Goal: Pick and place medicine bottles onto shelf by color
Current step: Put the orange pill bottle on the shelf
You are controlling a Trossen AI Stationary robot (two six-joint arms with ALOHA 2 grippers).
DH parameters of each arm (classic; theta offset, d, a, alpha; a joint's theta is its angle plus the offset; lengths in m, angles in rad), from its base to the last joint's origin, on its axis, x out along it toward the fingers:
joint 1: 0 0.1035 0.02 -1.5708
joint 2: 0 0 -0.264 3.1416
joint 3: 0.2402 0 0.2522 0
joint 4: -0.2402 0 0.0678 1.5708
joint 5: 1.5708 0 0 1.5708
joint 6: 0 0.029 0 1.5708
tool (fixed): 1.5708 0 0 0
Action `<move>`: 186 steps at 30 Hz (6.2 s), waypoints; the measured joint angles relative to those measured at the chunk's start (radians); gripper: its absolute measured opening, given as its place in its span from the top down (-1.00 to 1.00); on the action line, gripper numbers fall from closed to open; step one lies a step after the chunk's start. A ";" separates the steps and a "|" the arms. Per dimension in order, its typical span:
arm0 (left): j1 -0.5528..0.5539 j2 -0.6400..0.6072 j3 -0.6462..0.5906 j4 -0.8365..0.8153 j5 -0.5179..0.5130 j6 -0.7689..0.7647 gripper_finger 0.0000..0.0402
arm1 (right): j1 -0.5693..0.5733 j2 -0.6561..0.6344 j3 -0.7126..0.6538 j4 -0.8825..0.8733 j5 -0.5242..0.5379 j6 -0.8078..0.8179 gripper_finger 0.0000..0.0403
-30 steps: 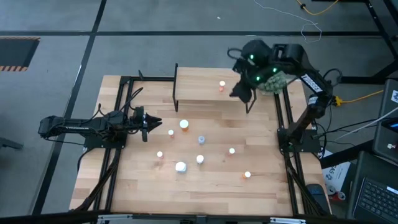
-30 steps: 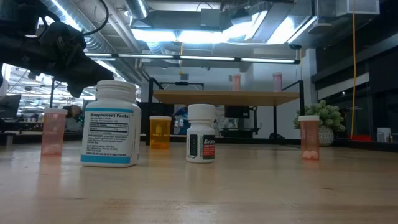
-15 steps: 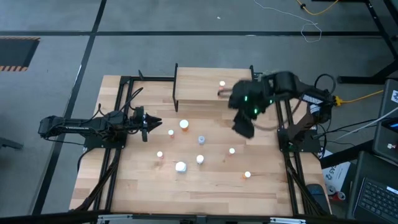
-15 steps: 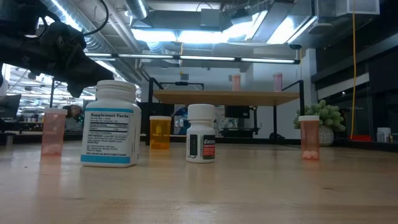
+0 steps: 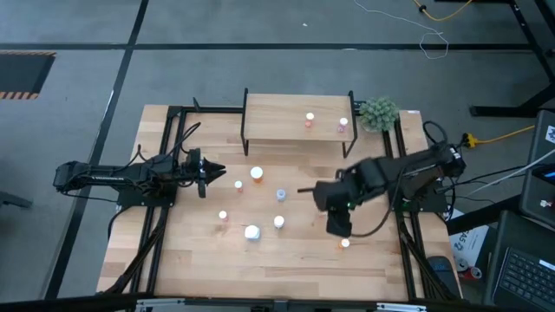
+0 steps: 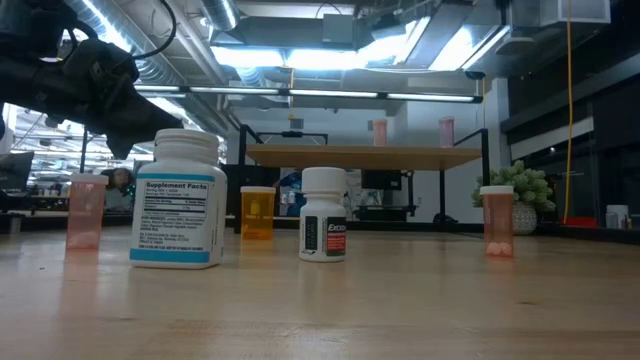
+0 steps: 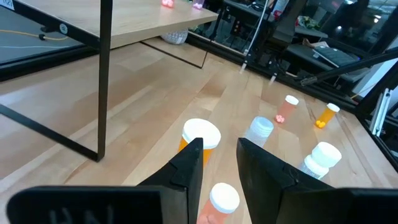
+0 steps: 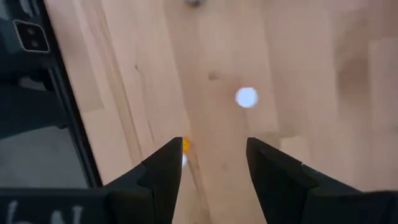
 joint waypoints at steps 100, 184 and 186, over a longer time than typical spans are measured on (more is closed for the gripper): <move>0.000 0.000 0.000 -0.030 0.004 -0.007 0.54 | -0.021 0.109 -0.508 0.459 0.222 0.619 0.43; 0.000 0.000 0.000 -0.053 0.003 0.002 0.54 | -1.028 0.109 0.044 0.140 0.174 -0.429 0.40; 0.000 0.000 0.000 -0.054 0.004 0.002 0.54 | -1.027 0.109 0.044 0.140 0.199 -0.414 0.40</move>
